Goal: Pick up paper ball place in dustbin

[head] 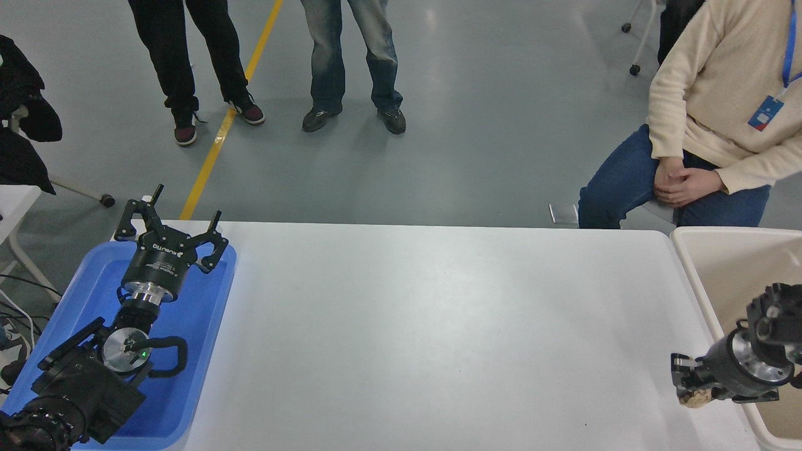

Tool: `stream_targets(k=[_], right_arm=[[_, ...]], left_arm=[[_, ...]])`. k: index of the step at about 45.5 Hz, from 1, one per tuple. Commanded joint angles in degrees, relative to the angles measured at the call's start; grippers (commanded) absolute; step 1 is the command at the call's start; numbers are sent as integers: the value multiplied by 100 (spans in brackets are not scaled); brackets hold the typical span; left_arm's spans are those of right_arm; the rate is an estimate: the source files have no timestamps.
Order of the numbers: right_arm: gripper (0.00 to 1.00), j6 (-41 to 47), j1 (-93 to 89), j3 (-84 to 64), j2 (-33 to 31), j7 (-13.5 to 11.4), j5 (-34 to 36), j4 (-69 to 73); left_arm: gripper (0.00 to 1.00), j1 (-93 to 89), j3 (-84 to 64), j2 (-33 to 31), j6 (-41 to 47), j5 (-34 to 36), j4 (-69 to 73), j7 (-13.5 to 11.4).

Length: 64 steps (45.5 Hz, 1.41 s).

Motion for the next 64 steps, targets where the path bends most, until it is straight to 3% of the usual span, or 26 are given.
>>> stream_targets(k=[1, 4, 22, 40, 49, 64], right_arm=[[0, 1325, 2023, -320, -70, 5, 74, 1130], [0, 1688, 2430, -320, -70, 5, 83, 1175], [0, 1688, 4434, -329, -53, 13, 777, 1192], [0, 1688, 4857, -768, -9, 5, 751, 1149], [0, 1688, 4857, -1743, -44, 5, 698, 780], [0, 1688, 4550, -2939, -816, 5, 663, -565]], left_arm=[[100, -1, 0, 0, -2, 0, -2, 0], [100, -1, 0, 0, -2, 0, -2, 0], [100, 8, 0, 0, -2, 0, -2, 0], [100, 8, 0, 0, -2, 0, 7, 0], [100, 8, 0, 0, -2, 0, -2, 0], [100, 8, 0, 0, -2, 0, 7, 0]])
